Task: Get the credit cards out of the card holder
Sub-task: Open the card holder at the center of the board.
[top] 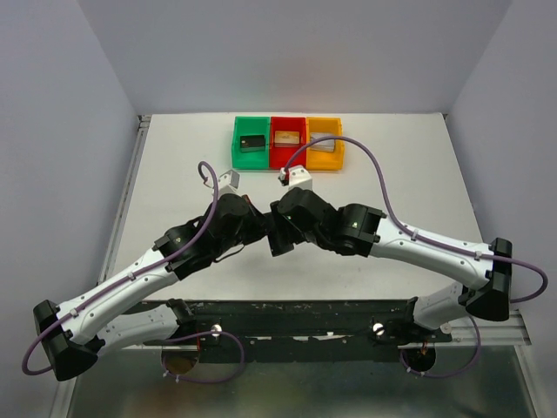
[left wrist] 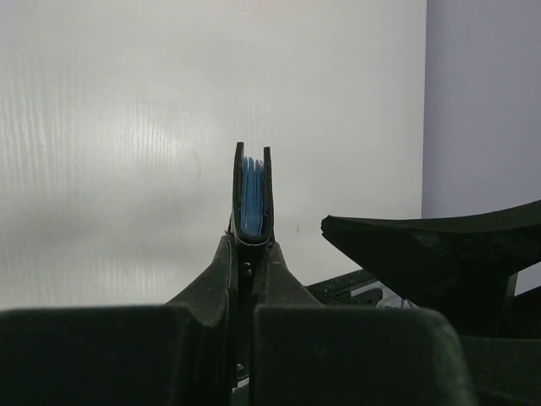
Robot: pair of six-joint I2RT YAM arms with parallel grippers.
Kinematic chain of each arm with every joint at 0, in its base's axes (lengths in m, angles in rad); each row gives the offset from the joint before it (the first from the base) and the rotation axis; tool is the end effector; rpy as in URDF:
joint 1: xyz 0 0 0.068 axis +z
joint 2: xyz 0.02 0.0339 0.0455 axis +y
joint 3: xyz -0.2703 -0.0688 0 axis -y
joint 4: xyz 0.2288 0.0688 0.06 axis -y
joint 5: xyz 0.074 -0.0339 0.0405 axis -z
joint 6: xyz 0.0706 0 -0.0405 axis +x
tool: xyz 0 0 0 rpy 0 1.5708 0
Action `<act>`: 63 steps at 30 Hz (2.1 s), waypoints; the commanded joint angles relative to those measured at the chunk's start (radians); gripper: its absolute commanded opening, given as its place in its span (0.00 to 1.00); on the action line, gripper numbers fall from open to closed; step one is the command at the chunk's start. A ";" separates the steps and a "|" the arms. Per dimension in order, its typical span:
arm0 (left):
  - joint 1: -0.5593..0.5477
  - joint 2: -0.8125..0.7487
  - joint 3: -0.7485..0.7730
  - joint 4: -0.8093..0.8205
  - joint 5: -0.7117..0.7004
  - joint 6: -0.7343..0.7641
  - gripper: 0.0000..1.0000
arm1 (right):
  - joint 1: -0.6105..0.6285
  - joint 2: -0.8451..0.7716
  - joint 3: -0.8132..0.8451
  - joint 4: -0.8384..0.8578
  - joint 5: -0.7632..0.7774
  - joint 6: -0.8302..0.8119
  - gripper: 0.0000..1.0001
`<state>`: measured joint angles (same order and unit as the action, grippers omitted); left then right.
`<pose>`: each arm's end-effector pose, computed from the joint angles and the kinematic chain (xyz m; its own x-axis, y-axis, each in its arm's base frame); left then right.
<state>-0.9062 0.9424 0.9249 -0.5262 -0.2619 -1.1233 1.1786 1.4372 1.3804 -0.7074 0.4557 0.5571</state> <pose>0.1455 -0.1561 0.3146 -0.7003 -0.5181 -0.4911 -0.0178 0.7004 -0.7136 0.1491 0.2792 0.3332 -0.5990 -0.2060 -0.7738 -0.4614 0.8786 0.1232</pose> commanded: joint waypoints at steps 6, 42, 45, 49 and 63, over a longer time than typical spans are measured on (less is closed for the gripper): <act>-0.023 -0.027 0.020 0.009 -0.053 -0.016 0.00 | 0.009 0.088 0.069 -0.104 0.020 0.018 0.59; -0.045 -0.059 -0.001 -0.003 -0.089 -0.032 0.00 | 0.010 0.111 0.060 -0.152 0.040 0.018 0.03; -0.045 -0.060 -0.003 -0.004 -0.091 -0.032 0.00 | 0.012 0.111 0.062 -0.153 0.041 0.021 0.01; -0.045 -0.063 -0.006 -0.006 -0.096 -0.033 0.00 | 0.010 0.109 0.065 -0.159 0.044 0.023 0.00; -0.045 -0.086 -0.015 -0.038 -0.123 -0.041 0.00 | 0.001 0.095 0.054 -0.170 0.063 0.023 0.01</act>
<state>-0.9447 0.8989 0.9070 -0.5755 -0.3450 -1.1515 1.1912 1.5276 1.4368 -0.7906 0.4591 0.5835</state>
